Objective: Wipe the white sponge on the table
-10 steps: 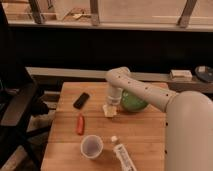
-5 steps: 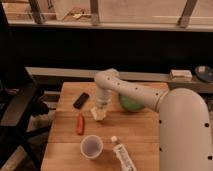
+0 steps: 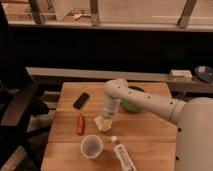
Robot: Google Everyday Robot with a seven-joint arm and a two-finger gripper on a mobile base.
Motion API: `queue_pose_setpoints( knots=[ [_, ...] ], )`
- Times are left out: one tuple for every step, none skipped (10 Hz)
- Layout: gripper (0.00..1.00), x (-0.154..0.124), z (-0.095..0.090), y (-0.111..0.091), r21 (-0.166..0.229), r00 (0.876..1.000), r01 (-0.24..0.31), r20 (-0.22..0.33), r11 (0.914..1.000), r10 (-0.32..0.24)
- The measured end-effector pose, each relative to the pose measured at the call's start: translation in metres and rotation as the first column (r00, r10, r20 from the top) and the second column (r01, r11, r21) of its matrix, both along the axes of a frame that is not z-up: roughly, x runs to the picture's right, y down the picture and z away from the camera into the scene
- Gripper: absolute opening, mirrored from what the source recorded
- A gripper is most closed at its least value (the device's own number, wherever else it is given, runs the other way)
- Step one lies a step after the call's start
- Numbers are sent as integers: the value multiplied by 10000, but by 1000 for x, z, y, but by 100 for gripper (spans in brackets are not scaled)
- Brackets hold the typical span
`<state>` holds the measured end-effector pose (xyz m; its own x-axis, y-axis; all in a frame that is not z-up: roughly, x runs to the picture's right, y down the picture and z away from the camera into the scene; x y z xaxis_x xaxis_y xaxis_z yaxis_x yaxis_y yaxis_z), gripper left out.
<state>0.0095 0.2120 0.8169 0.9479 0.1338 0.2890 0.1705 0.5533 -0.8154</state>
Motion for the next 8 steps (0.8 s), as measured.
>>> queue_pose_setpoints(
  knots=[
    [0, 23, 8, -5, 27, 9990, -46, -450, 10000, 48],
    [0, 40, 16, -15, 147, 9968, -34, -800, 9999, 46],
    [0, 49, 25, -29, 286, 9948, 72, -1016, 9996, -43],
    [0, 50, 28, -35, 372, 9944, 125, -1052, 9992, -85],
    [0, 39, 41, -59, 753, 9953, 310, -937, 9967, -239],
    [0, 25, 44, -69, 913, 9967, 470, -710, 9947, -406],
    [0, 12, 44, -75, 1044, 9971, 639, -477, 9925, -592],
    [0, -4, 41, -75, 1102, 9959, 904, -151, 9898, -893]
  ],
)
